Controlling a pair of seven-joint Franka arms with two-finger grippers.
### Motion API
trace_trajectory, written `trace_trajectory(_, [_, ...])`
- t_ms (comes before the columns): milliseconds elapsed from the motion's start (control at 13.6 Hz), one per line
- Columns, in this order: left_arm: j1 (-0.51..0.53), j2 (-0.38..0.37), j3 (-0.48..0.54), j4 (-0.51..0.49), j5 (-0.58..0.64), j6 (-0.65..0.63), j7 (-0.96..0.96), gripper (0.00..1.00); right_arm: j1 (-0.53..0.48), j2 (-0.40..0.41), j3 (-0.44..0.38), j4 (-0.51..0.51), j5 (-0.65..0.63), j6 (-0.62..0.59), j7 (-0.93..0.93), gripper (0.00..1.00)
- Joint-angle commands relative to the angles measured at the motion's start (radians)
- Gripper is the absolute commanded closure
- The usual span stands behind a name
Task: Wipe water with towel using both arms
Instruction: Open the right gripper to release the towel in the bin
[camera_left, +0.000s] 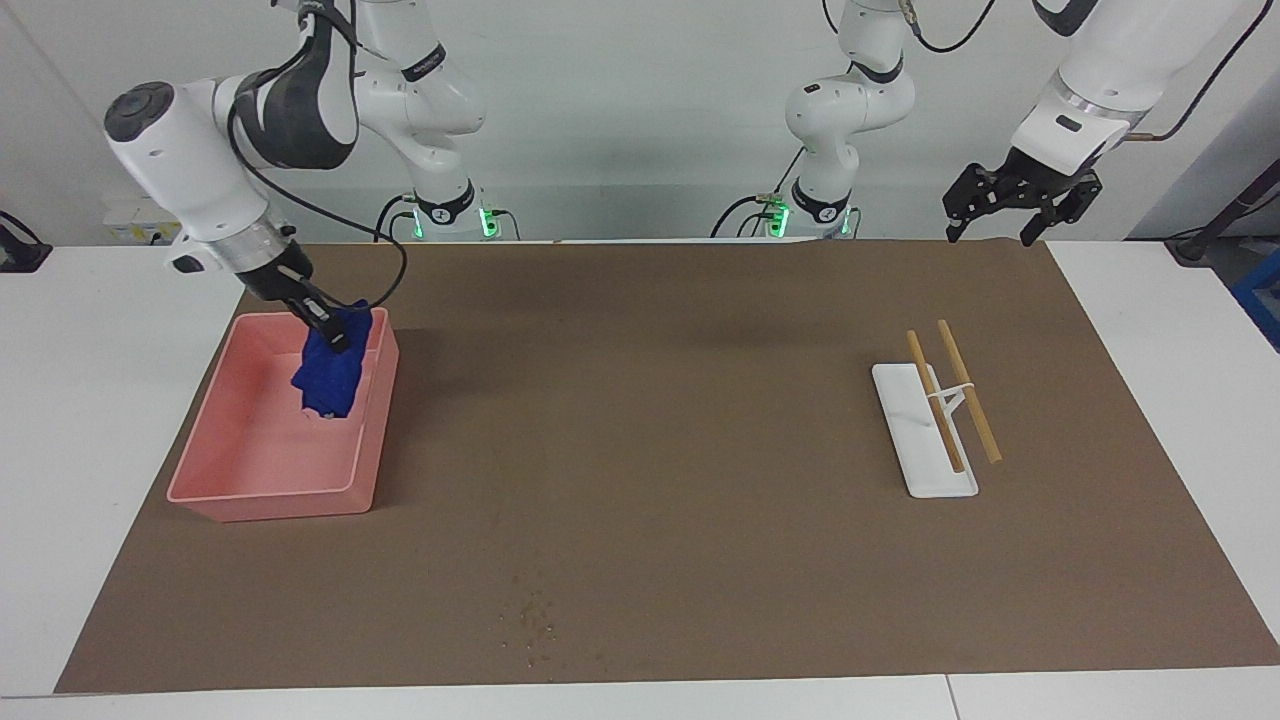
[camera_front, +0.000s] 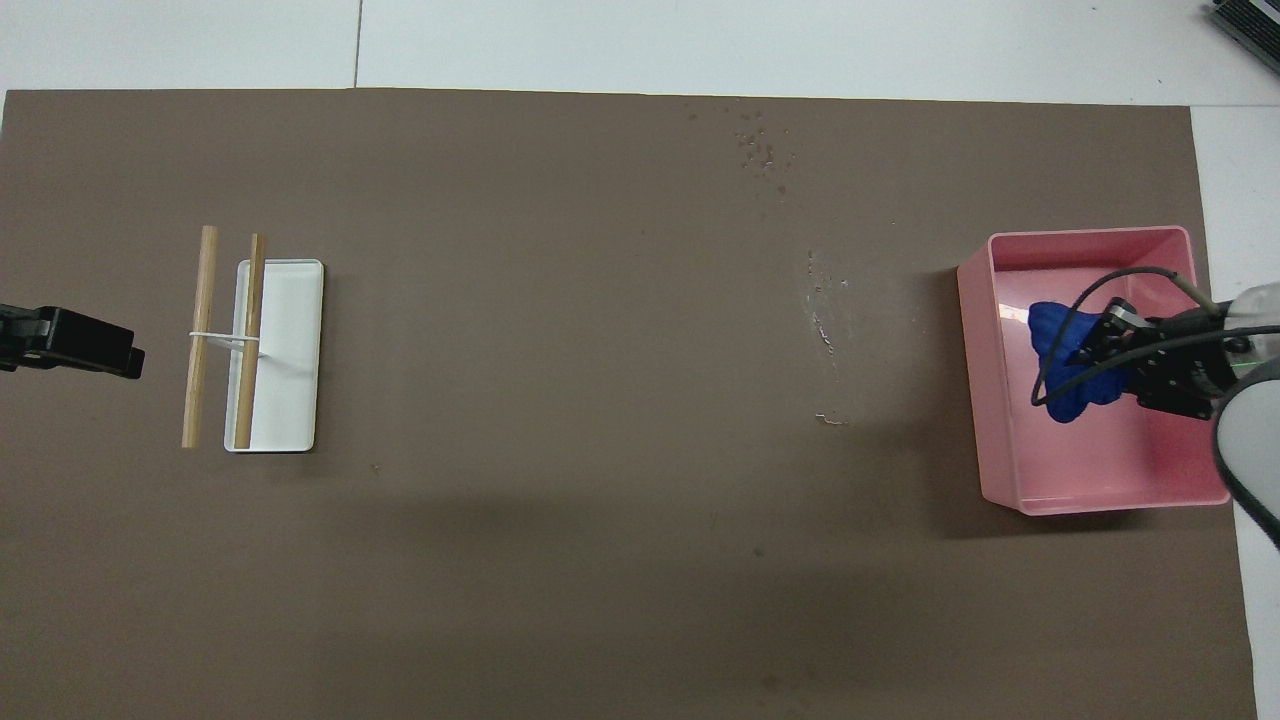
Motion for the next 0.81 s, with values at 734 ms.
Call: trace_trajectory(734, [-0.004, -0.030, 0.006, -0.034, -0.013, 0.020, 0.001, 0.00, -0.135, 0.131, 0.015, -0.183, -0.007, 0.303, -0.298, 1.00])
